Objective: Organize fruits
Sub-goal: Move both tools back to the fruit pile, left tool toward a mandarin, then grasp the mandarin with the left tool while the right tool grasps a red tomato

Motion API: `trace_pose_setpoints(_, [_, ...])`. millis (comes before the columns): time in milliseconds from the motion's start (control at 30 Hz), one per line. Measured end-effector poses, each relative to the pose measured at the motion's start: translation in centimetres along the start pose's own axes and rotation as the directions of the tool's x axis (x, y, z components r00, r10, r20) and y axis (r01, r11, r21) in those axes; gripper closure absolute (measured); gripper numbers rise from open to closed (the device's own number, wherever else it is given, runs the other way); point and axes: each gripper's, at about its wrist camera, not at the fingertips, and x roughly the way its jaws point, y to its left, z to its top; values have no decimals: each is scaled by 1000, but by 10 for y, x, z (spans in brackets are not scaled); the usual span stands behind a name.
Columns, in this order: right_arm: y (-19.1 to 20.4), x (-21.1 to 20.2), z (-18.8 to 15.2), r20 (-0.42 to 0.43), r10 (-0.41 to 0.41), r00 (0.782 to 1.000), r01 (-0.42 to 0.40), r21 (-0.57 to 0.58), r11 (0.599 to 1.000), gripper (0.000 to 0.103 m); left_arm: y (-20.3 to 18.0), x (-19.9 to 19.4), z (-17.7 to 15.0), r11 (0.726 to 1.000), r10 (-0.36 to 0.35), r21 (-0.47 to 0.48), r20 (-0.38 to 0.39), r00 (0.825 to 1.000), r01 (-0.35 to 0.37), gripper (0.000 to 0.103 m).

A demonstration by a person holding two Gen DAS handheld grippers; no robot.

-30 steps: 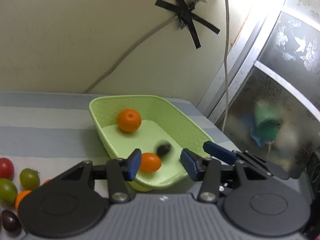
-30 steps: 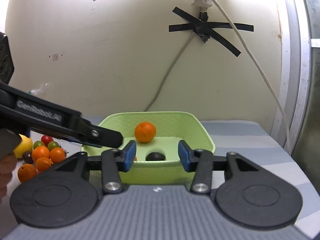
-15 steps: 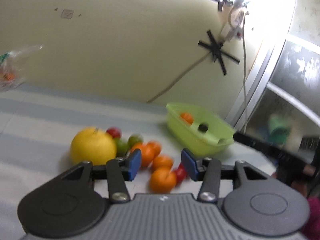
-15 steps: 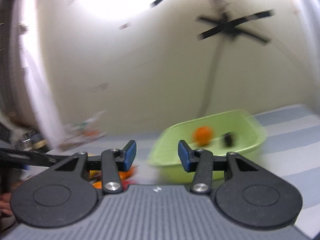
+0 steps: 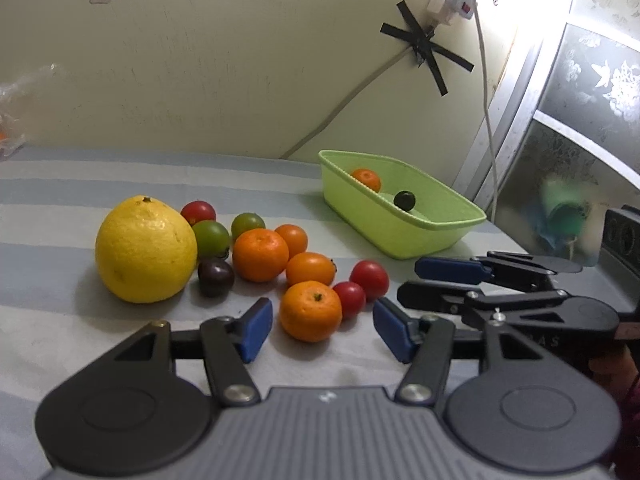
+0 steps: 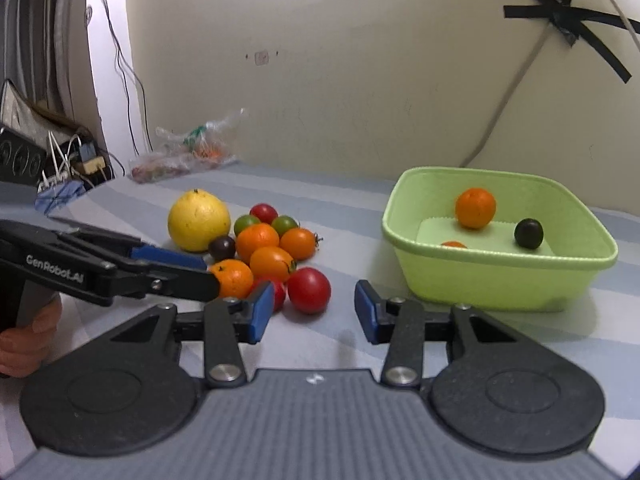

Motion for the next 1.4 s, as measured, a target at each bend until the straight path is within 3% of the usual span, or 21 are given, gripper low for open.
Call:
trace_pose_setpoints(100, [3, -2, -3, -7, 10, 1000, -10, -20, 1000, 61, 1, 7, 0, 1000, 5, 1, -9, 1000, -5, 50])
trace_pose_setpoints(200, [9, 0, -3, -25, 35, 999, -36, -38, 999, 68, 1, 14, -1, 1000, 28, 10, -28, 999, -28, 65])
trace_pose_setpoints(333, [29, 6, -2, -67, 58, 996, -64, -86, 994, 68, 8, 5, -2, 1000, 2, -12, -28, 1000, -2, 66])
trace_pose_setpoints(600, [55, 30, -4, -109, -76, 991, 58, -160, 985, 67, 18, -25, -13, 1000, -29, -3, 12, 1000, 29, 66])
trace_pose_setpoints(900, [56, 40, 0, -105, -149, 983, 134, -142, 981, 67, 25, -24, -19, 998, -59, -18, 25, 998, 60, 66])
trace_pose_setpoints(1067, [60, 49, 3, -105, -161, 981, 146, -131, 980, 68, 24, -27, -20, 997, -74, -10, 38, 997, 74, 65])
trace_pose_setpoints(1167, [64, 46, 2, -97, -173, 980, 157, -154, 976, 75, 24, -28, -20, 997, -72, -7, 36, 997, 73, 65])
trace_pose_setpoints(1400, [62, 13, -15, -97, -128, 987, 113, -149, 982, 75, 20, -19, -19, 999, -47, 5, -16, 999, 47, 65])
